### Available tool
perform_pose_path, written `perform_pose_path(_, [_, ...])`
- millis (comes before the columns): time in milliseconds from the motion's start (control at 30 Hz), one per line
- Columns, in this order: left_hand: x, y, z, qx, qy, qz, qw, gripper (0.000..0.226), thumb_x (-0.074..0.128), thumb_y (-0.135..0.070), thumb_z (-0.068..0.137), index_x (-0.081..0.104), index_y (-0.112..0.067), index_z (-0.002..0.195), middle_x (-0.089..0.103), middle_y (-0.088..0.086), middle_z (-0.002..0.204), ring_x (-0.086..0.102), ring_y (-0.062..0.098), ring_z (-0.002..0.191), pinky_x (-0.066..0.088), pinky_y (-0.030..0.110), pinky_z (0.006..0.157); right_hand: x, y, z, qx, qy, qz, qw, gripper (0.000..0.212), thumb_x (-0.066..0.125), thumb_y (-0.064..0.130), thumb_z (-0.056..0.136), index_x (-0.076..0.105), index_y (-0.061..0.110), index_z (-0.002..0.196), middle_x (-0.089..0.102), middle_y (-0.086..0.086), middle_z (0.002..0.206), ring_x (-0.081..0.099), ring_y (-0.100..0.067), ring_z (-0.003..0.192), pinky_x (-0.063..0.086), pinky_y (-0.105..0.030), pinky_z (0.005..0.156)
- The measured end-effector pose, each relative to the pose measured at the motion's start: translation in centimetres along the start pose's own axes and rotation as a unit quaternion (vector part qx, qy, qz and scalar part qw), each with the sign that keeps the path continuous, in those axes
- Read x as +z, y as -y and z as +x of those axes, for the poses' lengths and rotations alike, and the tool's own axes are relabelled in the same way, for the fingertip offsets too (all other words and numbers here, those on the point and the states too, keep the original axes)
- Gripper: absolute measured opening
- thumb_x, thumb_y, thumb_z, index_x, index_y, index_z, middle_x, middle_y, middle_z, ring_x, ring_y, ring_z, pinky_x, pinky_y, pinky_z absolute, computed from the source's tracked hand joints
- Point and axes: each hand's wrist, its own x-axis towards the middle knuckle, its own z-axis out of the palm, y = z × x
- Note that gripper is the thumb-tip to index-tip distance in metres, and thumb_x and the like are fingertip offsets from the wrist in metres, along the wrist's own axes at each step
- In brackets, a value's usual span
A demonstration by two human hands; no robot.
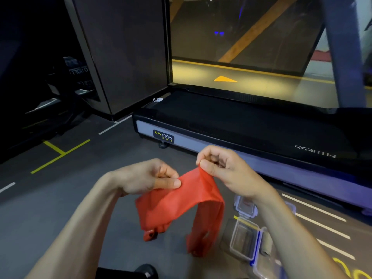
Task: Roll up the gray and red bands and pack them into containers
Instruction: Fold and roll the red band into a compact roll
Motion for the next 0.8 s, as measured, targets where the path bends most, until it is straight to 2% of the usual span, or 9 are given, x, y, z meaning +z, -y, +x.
perform_pose_path(167, [0.2,-0.9,-0.9,0.035,-0.042,-0.005,0.999,0.021,0.068,-0.025,0.097,0.071,-0.009,0.084,0.057,0.007,0.072,0.041,0.022,0.067,0.032,0.031,0.061,0.4,0.4,0.1,-0.022,-0.048,0.095,0.994,0.005,0.061,0.017,0.1,0.065,0.015,0.097,0.06,0.009,0.081,0.052,-0.005,0.076,0.044,-0.017,0.073])
perform_pose_path(267, [0.5,-1.4,-1.3,0.037,-0.067,-0.008,0.997,0.034,0.073,-0.032,0.094,0.067,0.001,0.087,0.051,0.015,0.075,0.034,0.028,0.071,0.019,0.043,0.062,0.7,0.7,0.0,-0.024,-0.064,0.125,0.99,0.007,0.062,0.019,0.099,0.065,0.014,0.096,0.061,0.008,0.084,0.051,-0.007,0.077,0.044,-0.017,0.073])
perform_pose_path(333, [0.8,-1.6,-1.6,0.04,-0.074,-0.008,0.996,0.04,0.071,-0.035,0.094,0.065,0.006,0.093,0.052,0.015,0.078,0.037,0.028,0.073,0.024,0.041,0.062,0.7,0.8,-0.3,-0.023,-0.068,0.133,0.988,0.007,0.063,0.019,0.1,0.065,0.013,0.096,0.062,0.006,0.086,0.052,-0.007,0.077,0.044,-0.017,0.073])
perform_pose_path(433, [1.2,-1.9,-2.0,0.051,-0.074,-0.003,0.996,0.037,0.066,-0.03,0.099,0.065,0.006,0.093,0.05,0.013,0.075,0.037,0.027,0.07,0.028,0.036,0.059,0.5,1.1,-0.8,-0.016,-0.072,0.134,0.988,0.008,0.06,0.017,0.097,0.064,0.009,0.097,0.063,0.007,0.085,0.053,-0.005,0.076,0.045,-0.016,0.073])
perform_pose_path(567, [1.6,-1.4,-2.2,0.062,-0.065,-0.041,0.995,0.035,0.064,-0.026,0.1,0.064,0.008,0.094,0.057,0.014,0.081,0.046,0.027,0.076,0.037,0.038,0.07,0.3,1.0,-1.6,-0.007,-0.069,0.122,0.99,0.006,0.063,0.018,0.099,0.066,0.014,0.096,0.062,0.004,0.086,0.053,-0.007,0.078,0.045,-0.017,0.075])
perform_pose_path(633, [1.6,-1.2,-2.1,0.075,-0.056,-0.052,0.994,0.034,0.065,-0.028,0.098,0.061,0.004,0.085,0.052,0.012,0.076,0.043,0.024,0.071,0.036,0.033,0.065,0.2,0.9,-2.0,0.0,-0.065,0.116,0.991,0.006,0.063,0.02,0.098,0.069,0.019,0.094,0.063,0.004,0.085,0.053,-0.009,0.079,0.045,-0.017,0.075])
perform_pose_path(700, [1.9,-1.3,-1.9,0.092,-0.058,-0.089,0.99,0.025,0.064,-0.024,0.096,0.062,-0.008,0.077,0.05,0.006,0.067,0.044,0.014,0.06,0.035,0.021,0.057,0.4,0.8,-2.3,0.011,-0.056,0.12,0.991,0.007,0.063,0.022,0.096,0.069,0.022,0.093,0.062,0.002,0.084,0.053,-0.008,0.077,0.045,-0.016,0.074])
perform_pose_path(800, [2.7,-1.6,-1.2,0.124,-0.049,-0.189,0.973,0.024,0.067,-0.022,0.092,0.057,-0.016,0.071,0.048,-0.004,0.06,0.043,0.003,0.05,0.036,0.015,0.048,1.3,0.8,-2.4,0.015,-0.045,0.152,0.987,0.007,0.061,0.019,0.096,0.066,0.016,0.095,0.062,0.0,0.084,0.054,-0.008,0.075,0.046,-0.017,0.072])
